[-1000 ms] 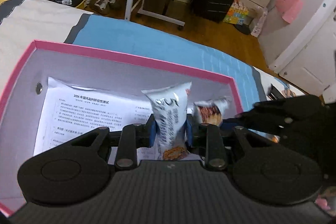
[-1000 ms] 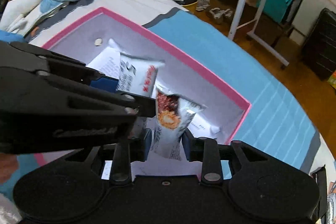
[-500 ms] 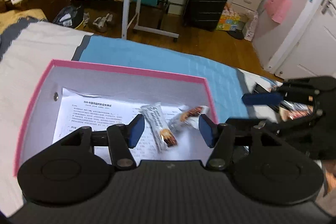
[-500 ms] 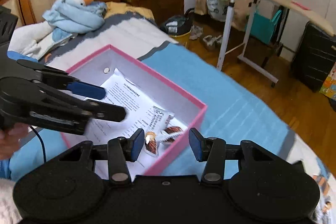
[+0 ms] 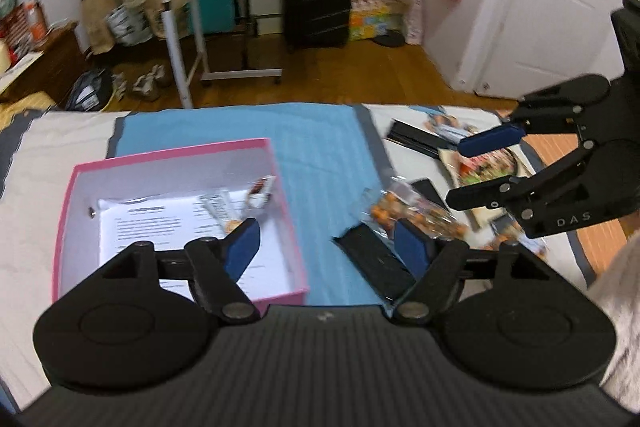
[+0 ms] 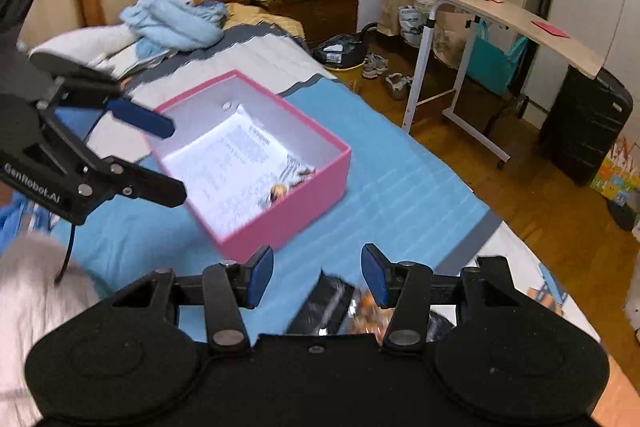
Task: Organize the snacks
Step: 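Move the left tool to the clear quail egg bag and grasp it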
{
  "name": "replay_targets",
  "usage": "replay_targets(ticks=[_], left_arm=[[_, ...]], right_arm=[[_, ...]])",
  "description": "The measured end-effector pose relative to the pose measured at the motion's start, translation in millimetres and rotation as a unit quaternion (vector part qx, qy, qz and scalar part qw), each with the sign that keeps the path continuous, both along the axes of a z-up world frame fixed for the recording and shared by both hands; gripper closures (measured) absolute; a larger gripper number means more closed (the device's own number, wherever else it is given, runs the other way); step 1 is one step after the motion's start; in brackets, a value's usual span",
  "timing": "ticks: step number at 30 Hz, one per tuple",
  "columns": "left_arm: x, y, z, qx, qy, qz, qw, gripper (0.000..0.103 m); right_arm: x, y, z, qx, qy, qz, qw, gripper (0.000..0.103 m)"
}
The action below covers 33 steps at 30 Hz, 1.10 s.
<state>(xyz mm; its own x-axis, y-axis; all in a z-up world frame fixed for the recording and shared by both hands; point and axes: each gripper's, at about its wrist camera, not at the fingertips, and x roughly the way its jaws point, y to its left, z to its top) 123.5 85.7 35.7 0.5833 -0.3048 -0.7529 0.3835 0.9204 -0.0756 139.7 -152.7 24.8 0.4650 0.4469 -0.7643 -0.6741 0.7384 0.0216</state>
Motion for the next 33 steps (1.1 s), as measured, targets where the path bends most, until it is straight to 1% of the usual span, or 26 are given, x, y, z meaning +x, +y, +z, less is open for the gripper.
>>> replay_targets(ticks=[3, 5, 7, 10, 13, 15, 16, 18, 20, 25, 27, 29, 31, 33], left_arm=[[-9.6, -23.6, -1.9, -0.002, 0.009, -0.018, 0.9998, 0.025], [-11.7, -37.0, -7.7, -0.005, 0.018, -0.029, 0.9994, 0.025], [-14.6, -51.8, -15.9, -0.007, 0.026, -0.042, 0.9988, 0.024], [-16.0, -73.8, -32.0, -0.013, 0.043, -0.056, 0.9975, 0.022], [-11.6, -90.8, -52.3, -0.027, 0.065, -0.056, 0.9959, 0.022], [-5.0, -99.2, -67.2, -0.040, 0.078, -0.046, 0.9951, 0.020], [-0.4, -101.5, -74.2, -0.046, 0.085, -0.042, 0.9944, 0.020], [9.2, -106.9, -88.6, -0.057, 0.097, -0.031, 0.9932, 0.020], [19.3, -111.5, -104.2, -0.065, 0.106, -0.017, 0.9921, 0.020], [44.2, -119.8, -145.3, -0.080, 0.136, 0.011, 0.9874, 0.020], [51.6, -122.5, -161.6, -0.085, 0.144, 0.031, 0.9854, 0.020], [53.4, -122.7, -175.4, -0.097, 0.145, 0.054, 0.9833, 0.020], [57.2, -124.1, -188.0, -0.110, 0.156, 0.052, 0.9803, 0.020], [60.8, -124.6, -196.0, -0.117, 0.161, 0.049, 0.9787, 0.021]], right_arm=[[-15.0, -12.3, -1.1, -0.005, -0.001, 0.020, 1.000, 0.046], [-26.0, -18.6, -5.2, -0.016, -0.008, 0.037, 0.999, 0.040], [-35.9, -24.6, -11.1, -0.034, -0.020, 0.049, 0.998, 0.033], [-40.7, -32.3, -21.3, -0.056, -0.029, 0.059, 0.996, 0.029], [-38.1, -41.9, -36.5, -0.062, -0.028, 0.063, 0.996, 0.022], [-35.6, -46.3, -48.7, -0.066, -0.025, 0.068, 0.995, 0.019], [-32.7, -47.9, -58.4, -0.070, -0.027, 0.072, 0.995, 0.016], [-29.5, -50.4, -75.2, -0.077, -0.029, 0.077, 0.994, 0.014], [-22.5, -51.8, -94.1, -0.082, -0.018, 0.077, 0.993, 0.014], [-1.5, -54.7, -138.6, -0.075, 0.024, 0.054, 0.995, 0.013], [1.4, -56.2, -153.4, -0.078, 0.021, 0.047, 0.996, 0.013], [4.7, -56.7, -165.4, -0.084, 0.006, 0.038, 0.996, 0.011], [7.5, -57.9, -174.6, -0.082, -0.001, 0.031, 0.996, 0.011], [10.2, -59.1, -178.5, -0.072, 0.008, 0.035, 0.997, 0.008]])
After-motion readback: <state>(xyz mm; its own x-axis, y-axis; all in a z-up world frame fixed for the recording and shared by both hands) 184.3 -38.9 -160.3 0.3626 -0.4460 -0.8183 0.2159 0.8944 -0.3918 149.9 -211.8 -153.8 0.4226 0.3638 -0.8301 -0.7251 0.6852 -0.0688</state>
